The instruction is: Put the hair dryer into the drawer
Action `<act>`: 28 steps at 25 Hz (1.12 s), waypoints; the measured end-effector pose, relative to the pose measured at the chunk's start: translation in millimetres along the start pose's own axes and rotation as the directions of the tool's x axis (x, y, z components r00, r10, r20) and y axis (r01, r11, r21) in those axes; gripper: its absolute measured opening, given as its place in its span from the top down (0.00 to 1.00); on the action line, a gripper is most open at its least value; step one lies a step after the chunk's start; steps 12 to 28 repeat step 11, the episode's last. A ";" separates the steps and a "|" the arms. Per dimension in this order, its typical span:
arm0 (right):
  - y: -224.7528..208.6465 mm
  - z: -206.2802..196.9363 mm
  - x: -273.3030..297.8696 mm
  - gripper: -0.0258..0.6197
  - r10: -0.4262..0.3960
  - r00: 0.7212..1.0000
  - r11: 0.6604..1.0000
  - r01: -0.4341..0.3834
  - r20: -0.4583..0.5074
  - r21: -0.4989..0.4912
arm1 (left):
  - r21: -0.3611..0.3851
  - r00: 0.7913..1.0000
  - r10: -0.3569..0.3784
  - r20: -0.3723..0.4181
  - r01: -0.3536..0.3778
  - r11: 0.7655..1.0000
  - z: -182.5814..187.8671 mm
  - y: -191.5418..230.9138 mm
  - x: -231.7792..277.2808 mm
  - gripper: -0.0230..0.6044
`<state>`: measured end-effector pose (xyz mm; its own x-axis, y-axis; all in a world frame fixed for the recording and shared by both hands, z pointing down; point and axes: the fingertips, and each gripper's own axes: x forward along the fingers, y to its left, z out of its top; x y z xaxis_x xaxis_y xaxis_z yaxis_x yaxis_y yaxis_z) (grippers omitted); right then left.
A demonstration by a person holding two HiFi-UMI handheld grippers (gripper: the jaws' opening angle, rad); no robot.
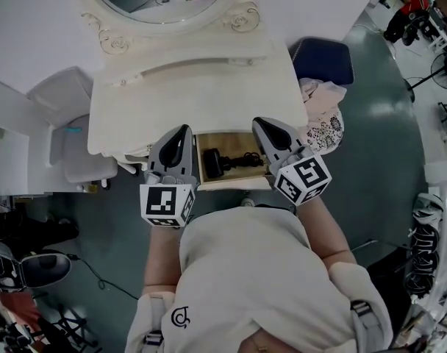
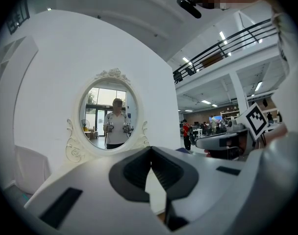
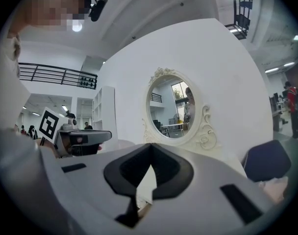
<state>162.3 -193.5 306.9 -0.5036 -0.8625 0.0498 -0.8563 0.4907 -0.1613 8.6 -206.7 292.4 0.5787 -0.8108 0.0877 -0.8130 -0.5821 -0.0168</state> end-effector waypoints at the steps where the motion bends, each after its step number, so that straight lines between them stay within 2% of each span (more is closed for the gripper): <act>1: -0.2 0.7 -1.1 0.95 0.002 1.000 1.000 -0.002 0.001 -0.003 | -0.001 1.000 0.000 0.002 0.000 1.000 0.5 -1.4 0.7 0.94; 11: -4.2 6.9 -16.9 0.95 0.003 1.000 1.000 -0.003 0.021 -0.020 | -0.011 1.000 -0.002 0.015 0.002 1.000 3.1 -16.5 1.2 0.94; 28: -4.2 6.9 -16.9 0.95 0.003 1.000 1.000 -0.003 0.021 -0.020 | -0.011 1.000 -0.002 0.015 0.002 1.000 3.1 -16.5 1.2 0.94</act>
